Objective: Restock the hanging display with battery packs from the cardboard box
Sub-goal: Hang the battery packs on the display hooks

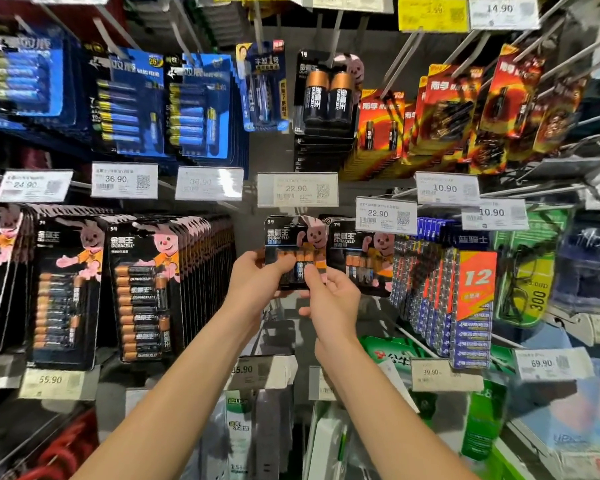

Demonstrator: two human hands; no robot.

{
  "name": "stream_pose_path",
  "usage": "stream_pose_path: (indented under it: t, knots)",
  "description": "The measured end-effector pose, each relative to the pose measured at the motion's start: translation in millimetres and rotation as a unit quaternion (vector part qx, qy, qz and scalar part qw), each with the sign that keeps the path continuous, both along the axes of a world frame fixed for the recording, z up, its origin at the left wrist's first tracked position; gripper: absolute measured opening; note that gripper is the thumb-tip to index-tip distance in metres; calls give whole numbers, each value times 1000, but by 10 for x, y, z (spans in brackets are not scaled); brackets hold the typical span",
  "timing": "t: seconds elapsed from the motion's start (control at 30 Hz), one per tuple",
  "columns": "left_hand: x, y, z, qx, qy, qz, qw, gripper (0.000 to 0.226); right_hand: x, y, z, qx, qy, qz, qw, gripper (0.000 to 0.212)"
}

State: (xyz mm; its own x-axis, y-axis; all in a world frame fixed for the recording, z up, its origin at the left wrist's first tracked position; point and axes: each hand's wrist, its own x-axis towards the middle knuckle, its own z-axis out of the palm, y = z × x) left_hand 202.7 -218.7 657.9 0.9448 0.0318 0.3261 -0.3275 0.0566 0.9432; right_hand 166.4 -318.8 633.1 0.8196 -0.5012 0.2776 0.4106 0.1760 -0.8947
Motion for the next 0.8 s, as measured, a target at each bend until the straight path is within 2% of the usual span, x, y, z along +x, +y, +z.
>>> stream_pose_path:
  t: [0.13, 0.3, 0.4, 0.53, 0.6, 0.73, 0.8]
  knots:
    - [97, -9, -18, 5, -4, 30, 1000, 32, 97, 25, -11, 10, 24, 3, 1000, 20]
    - [203, -2, 12, 26, 23, 86, 996, 50, 136, 46, -37, 12, 55, 35, 998, 45]
    - [227, -16, 9, 21, 41, 87, 995, 68, 122, 40, -96, -5, 82, 59, 995, 34]
    - [301, -39, -12, 9, 53, 72, 996, 67, 22, 57, -150, -1, 115, 86, 990, 62]
    - [329, -46, -18, 4, 57, 67, 996, 61, -41, 66, -185, -8, 119, 81, 990, 60]
    - [278, -33, -32, -3, 62, 68, 996, 33, -164, 81, -258, -5, 126, 77, 989, 60]
    - [254, -16, -49, -6, 66, 66, 996, 32, -238, 82, -271, -5, 126, 75, 989, 59]
